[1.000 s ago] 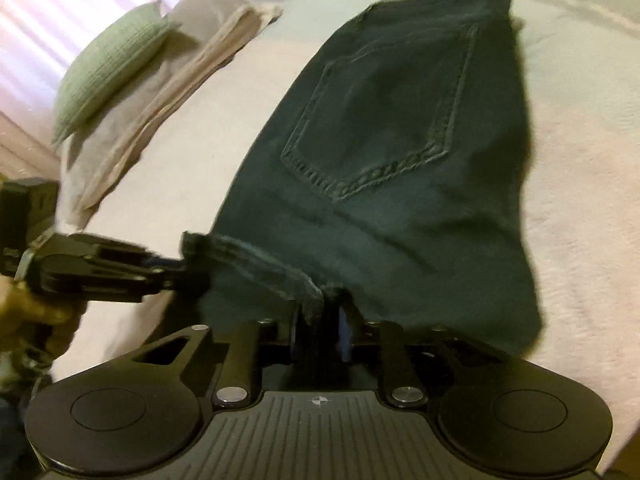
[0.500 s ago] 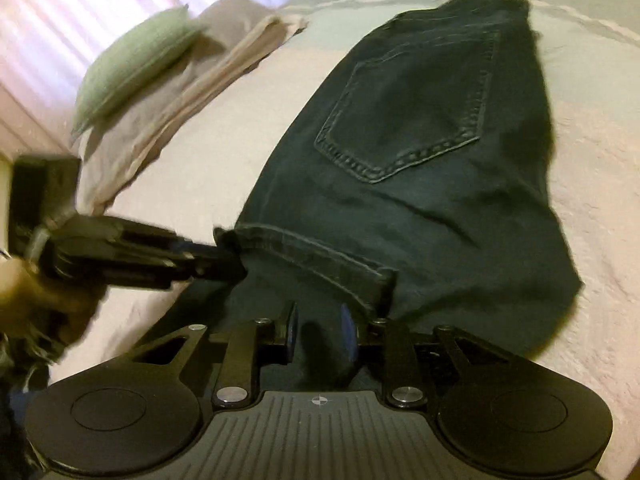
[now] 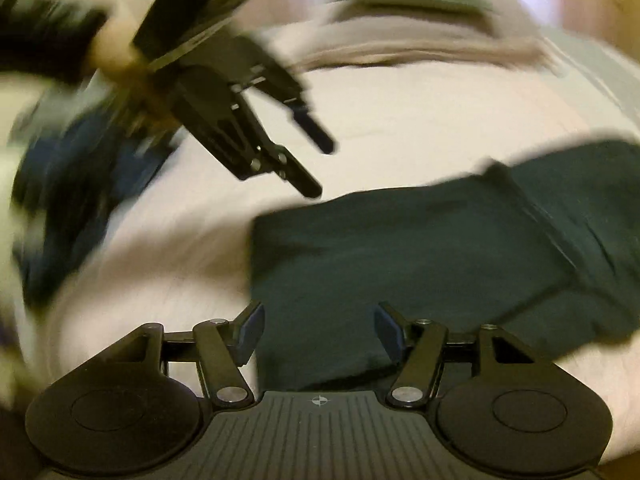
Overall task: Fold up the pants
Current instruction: 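Grasp the leg end with the right gripper and fold it over the jeans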
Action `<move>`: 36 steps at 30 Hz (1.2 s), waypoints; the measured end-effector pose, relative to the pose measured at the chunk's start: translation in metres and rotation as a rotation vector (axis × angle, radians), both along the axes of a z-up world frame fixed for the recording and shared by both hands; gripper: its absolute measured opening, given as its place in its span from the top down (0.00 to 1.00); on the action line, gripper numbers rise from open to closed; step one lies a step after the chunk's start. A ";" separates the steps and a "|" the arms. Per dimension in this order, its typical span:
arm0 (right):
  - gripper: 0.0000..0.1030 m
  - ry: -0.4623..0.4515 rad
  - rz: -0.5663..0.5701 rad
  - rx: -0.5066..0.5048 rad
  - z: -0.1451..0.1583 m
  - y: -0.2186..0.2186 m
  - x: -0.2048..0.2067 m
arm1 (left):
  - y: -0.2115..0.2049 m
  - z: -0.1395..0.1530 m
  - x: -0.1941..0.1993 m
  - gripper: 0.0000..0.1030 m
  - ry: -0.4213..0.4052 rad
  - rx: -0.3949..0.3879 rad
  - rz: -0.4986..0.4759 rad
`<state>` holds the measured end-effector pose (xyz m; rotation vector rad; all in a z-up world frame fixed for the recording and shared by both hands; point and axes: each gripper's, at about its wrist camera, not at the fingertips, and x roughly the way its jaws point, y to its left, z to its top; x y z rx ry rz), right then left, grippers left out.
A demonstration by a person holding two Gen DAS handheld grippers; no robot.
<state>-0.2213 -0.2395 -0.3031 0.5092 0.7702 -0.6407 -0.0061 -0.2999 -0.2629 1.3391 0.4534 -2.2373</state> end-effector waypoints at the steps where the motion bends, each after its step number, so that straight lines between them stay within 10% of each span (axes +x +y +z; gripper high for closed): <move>1: 0.43 0.034 0.041 -0.016 -0.005 0.011 0.012 | 0.021 -0.001 0.004 0.52 -0.030 -0.024 -0.063; 8: 0.43 0.438 0.172 -0.211 -0.074 0.057 0.074 | 0.148 -0.052 0.030 0.41 -0.206 -0.301 -0.632; 15: 0.69 0.601 0.196 -0.329 -0.091 0.063 0.084 | 0.169 -0.112 0.034 0.41 -0.301 -0.599 -0.809; 19: 0.85 0.587 0.148 -0.343 -0.084 0.060 0.082 | 0.161 -0.119 0.038 0.62 -0.352 -0.702 -0.837; 25: 0.89 0.490 0.128 -0.263 -0.034 0.053 0.073 | 0.147 -0.096 0.033 0.85 -0.312 -0.586 -0.782; 36: 0.90 0.230 0.116 -0.042 0.101 0.050 0.042 | 0.144 0.042 0.034 0.89 -0.258 -0.319 -0.710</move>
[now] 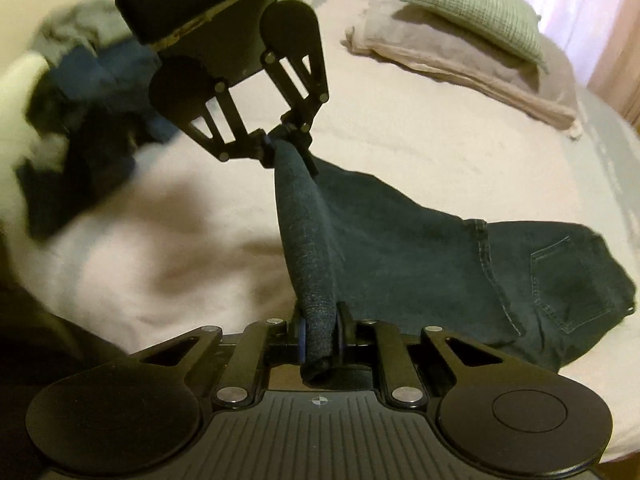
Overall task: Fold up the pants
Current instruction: 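Grasp the leg end with the right gripper and fold it over the jeans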
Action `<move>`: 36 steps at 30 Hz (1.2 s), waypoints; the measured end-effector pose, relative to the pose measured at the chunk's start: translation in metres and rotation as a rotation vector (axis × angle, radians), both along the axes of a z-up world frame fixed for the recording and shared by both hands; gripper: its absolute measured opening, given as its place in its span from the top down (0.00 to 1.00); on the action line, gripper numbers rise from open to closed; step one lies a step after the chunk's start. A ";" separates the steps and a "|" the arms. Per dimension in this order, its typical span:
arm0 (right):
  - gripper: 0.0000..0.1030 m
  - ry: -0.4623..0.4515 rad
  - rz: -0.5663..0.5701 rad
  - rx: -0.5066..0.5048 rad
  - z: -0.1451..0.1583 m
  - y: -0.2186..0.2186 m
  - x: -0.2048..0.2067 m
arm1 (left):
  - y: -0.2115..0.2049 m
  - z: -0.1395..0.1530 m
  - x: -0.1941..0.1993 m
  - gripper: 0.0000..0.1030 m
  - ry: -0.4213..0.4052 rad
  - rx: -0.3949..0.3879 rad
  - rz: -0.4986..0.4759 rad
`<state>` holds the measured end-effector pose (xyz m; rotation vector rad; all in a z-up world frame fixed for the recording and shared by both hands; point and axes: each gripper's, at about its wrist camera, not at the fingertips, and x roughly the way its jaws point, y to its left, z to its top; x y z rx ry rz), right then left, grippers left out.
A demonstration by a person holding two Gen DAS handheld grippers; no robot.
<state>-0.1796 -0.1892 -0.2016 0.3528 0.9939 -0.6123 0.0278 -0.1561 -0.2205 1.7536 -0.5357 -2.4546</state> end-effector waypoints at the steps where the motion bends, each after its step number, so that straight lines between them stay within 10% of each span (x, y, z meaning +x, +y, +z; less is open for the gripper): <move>1: 0.90 -0.014 -0.002 0.014 0.008 -0.008 -0.007 | -0.002 0.009 -0.003 0.89 -0.015 0.032 0.000; 10: 0.90 -0.165 -0.117 0.064 0.082 -0.125 -0.115 | -0.133 0.099 -0.080 0.89 -0.009 0.200 0.097; 18: 0.90 -0.366 -0.249 0.199 0.082 -0.305 -0.262 | -0.313 0.128 -0.200 0.88 -0.020 0.284 0.150; 27: 0.90 -0.499 -0.421 0.458 -0.034 -0.476 -0.391 | -0.492 0.028 -0.320 0.88 -0.077 0.438 0.247; 36: 0.81 -0.516 -0.646 0.508 -0.106 -0.509 -0.450 | -0.560 -0.067 -0.348 0.76 -0.118 0.561 0.399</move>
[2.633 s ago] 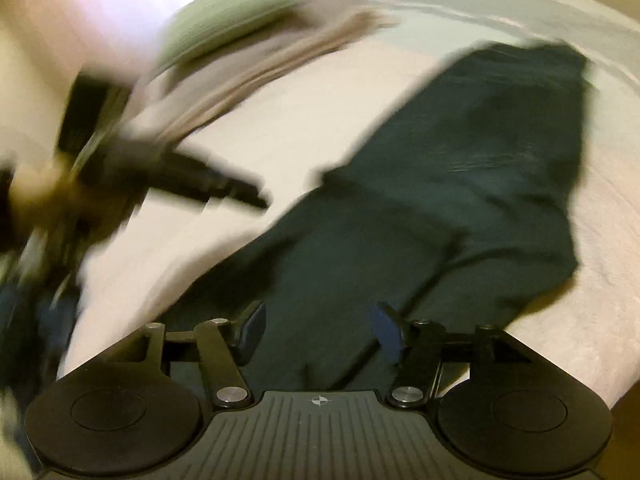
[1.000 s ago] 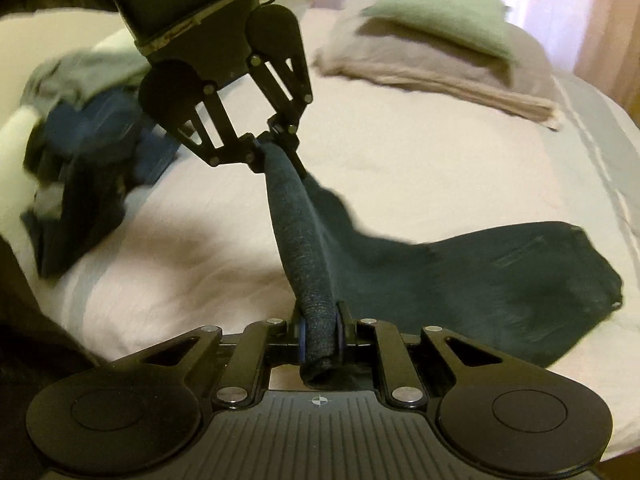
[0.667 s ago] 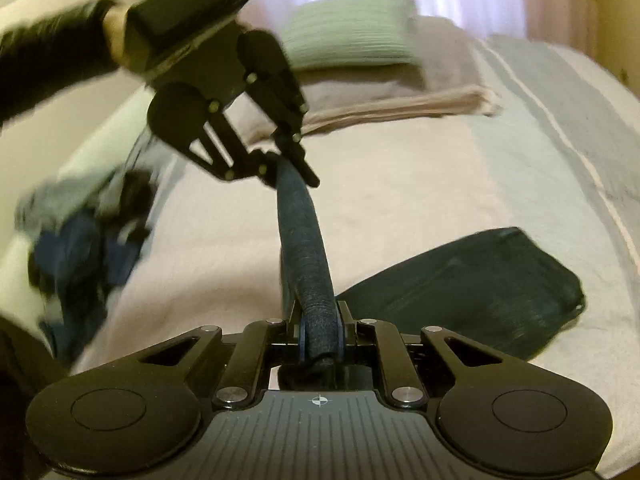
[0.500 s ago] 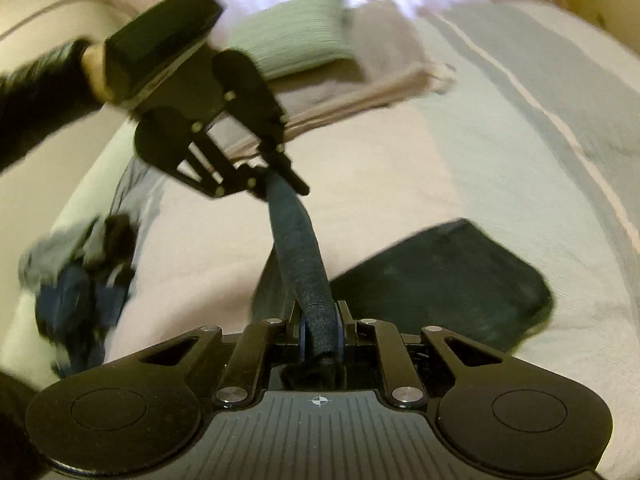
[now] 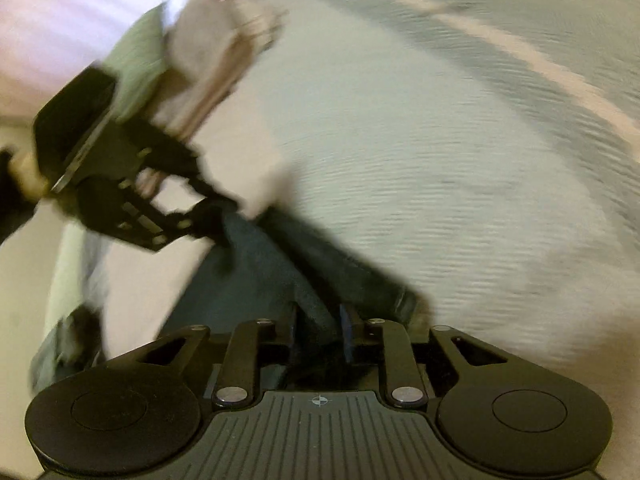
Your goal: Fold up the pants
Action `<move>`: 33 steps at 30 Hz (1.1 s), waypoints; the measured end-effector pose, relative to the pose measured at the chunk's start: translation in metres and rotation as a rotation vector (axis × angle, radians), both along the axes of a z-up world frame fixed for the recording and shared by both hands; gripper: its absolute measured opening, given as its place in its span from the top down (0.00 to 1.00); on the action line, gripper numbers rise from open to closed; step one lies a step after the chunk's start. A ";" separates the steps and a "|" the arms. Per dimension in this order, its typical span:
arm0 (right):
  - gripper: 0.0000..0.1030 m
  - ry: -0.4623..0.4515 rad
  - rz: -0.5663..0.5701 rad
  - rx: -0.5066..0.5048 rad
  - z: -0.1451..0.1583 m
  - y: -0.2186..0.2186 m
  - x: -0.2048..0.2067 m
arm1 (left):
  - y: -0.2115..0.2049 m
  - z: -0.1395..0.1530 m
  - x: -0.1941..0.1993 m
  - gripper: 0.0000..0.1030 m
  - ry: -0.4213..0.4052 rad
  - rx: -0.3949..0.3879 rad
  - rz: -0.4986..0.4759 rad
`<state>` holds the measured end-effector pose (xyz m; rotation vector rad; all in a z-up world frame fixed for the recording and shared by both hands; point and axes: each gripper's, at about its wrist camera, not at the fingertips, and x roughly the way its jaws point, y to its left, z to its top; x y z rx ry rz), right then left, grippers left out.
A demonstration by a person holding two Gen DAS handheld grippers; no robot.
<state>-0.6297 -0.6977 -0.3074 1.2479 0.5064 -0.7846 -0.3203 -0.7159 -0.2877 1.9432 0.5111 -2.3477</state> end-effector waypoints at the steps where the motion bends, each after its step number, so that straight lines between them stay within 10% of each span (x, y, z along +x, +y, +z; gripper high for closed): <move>1: 0.80 0.005 -0.050 -0.009 0.001 0.005 -0.007 | -0.005 -0.006 0.004 0.74 0.001 -0.011 0.043; 12: 0.64 0.001 -0.238 -0.073 0.015 0.052 0.001 | 0.010 0.035 0.071 0.74 0.145 -0.091 0.328; 16: 1.00 0.045 -0.268 -0.052 -0.007 0.041 -0.001 | 0.019 0.023 0.064 0.74 0.206 -0.052 0.391; 23: 1.00 0.095 -0.284 -0.077 -0.015 0.027 -0.018 | 0.004 -0.043 0.048 0.69 0.151 -0.039 0.487; 28: 0.69 0.243 -0.236 -0.108 0.023 0.048 0.009 | 0.011 -0.032 0.057 0.71 0.140 -0.068 0.529; 33: 0.67 0.346 -0.193 -0.084 0.042 0.078 0.050 | 0.036 0.004 0.083 0.72 0.136 -0.101 0.556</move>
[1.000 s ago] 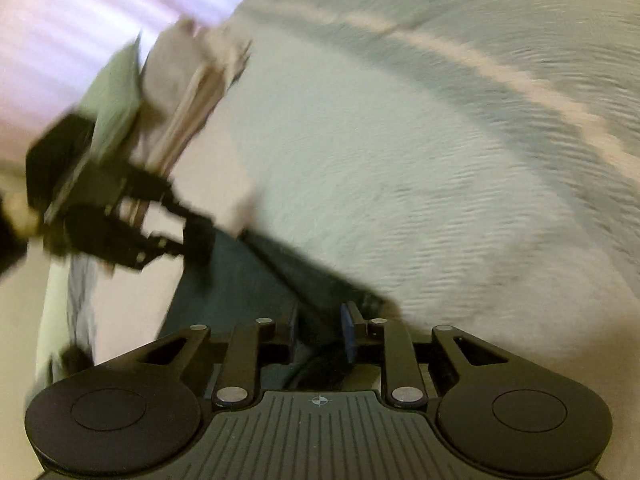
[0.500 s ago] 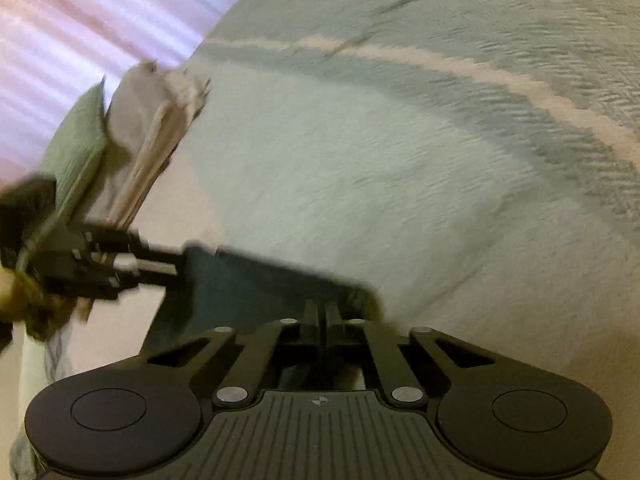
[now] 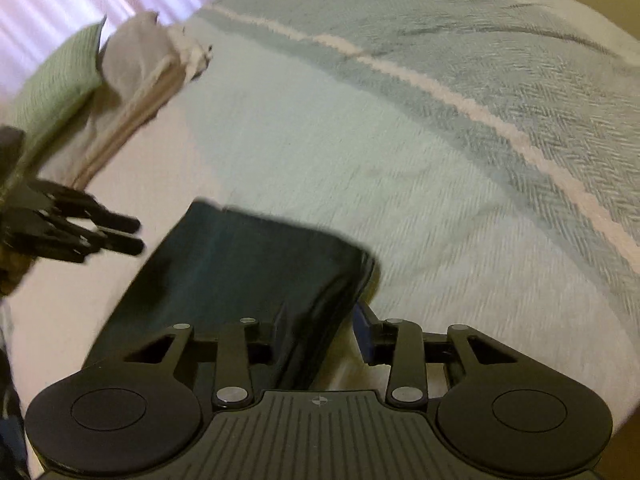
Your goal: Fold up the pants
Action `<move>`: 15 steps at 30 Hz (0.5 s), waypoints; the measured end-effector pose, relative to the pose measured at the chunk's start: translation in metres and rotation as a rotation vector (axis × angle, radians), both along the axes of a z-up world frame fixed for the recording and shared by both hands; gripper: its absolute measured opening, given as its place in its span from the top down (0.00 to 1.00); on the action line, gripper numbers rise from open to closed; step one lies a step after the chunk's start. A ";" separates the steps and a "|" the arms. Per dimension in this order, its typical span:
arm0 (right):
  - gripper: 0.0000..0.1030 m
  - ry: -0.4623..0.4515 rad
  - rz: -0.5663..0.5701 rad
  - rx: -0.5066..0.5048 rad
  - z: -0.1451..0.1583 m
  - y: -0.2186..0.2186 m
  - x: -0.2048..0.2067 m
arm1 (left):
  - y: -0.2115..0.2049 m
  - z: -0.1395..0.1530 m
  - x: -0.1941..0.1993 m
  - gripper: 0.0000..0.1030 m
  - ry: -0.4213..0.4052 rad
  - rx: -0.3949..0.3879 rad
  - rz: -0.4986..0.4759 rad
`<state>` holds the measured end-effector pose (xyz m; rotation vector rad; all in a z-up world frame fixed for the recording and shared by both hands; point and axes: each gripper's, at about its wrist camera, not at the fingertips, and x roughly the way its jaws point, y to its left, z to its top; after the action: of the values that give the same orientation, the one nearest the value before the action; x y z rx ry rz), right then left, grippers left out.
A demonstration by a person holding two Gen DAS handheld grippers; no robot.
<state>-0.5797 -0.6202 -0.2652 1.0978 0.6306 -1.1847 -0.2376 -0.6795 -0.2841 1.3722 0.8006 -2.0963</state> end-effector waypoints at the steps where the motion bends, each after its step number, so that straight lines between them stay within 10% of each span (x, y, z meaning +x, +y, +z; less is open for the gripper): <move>1: 0.67 0.005 -0.006 0.005 0.003 0.007 0.007 | 0.009 0.008 0.006 0.72 0.006 -0.014 -0.004; 15: 0.67 0.076 -0.040 -0.014 0.063 0.112 0.097 | 0.150 0.078 0.092 0.71 0.055 -0.116 -0.051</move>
<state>-0.4824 -0.5077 -0.2027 1.0619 0.6601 -1.2688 -0.1458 -0.5292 -0.2061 1.2908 0.6612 -2.1920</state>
